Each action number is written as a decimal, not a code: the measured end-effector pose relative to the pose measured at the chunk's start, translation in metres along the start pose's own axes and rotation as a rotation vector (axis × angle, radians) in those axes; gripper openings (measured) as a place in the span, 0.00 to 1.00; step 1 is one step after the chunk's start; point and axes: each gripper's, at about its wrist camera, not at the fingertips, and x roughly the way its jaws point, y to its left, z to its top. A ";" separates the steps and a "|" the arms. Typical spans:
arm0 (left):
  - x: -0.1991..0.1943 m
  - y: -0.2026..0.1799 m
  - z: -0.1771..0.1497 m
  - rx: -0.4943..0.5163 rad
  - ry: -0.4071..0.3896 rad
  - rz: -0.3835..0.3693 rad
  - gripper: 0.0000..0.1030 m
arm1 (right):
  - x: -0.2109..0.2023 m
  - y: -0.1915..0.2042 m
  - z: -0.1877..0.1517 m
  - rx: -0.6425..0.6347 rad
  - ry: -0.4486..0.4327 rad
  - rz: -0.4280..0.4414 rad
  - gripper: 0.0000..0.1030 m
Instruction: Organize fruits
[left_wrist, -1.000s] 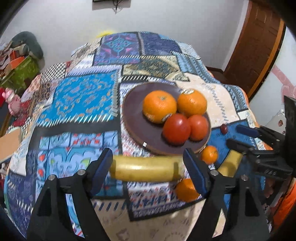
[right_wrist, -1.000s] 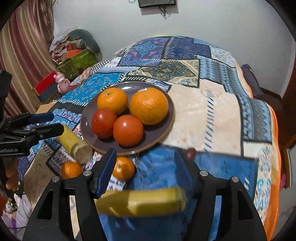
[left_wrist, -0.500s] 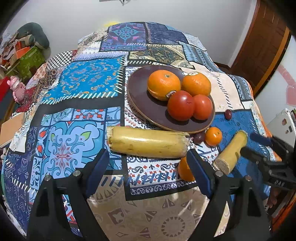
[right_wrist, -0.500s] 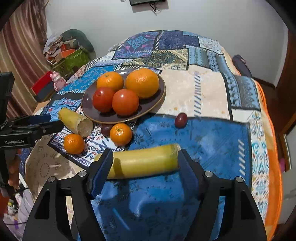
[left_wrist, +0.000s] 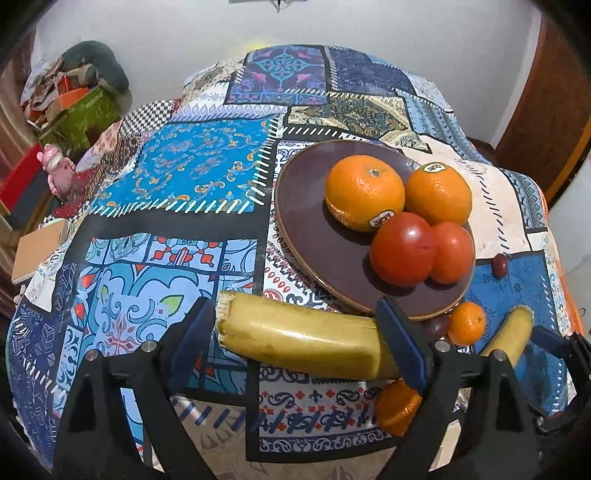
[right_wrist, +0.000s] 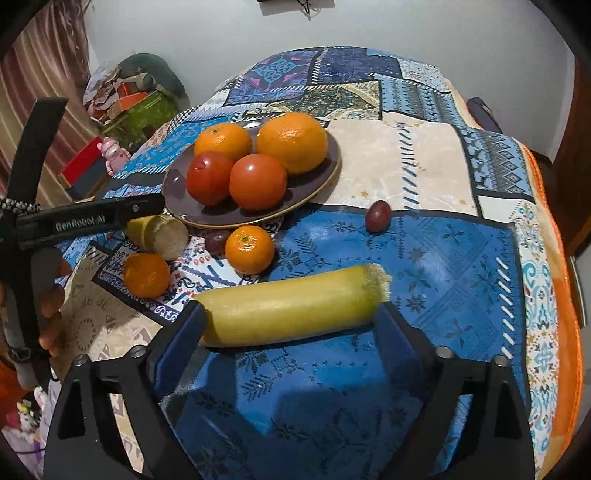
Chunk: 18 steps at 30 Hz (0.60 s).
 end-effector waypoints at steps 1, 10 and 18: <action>0.000 0.002 -0.001 0.001 0.002 0.000 0.91 | 0.001 0.001 0.000 -0.001 -0.004 -0.002 0.98; 0.005 0.019 -0.003 -0.031 0.078 -0.059 1.00 | 0.006 0.009 0.006 -0.010 -0.026 -0.044 1.00; -0.004 0.014 -0.005 0.097 0.107 -0.050 1.00 | 0.007 0.011 0.010 -0.029 -0.008 -0.049 1.00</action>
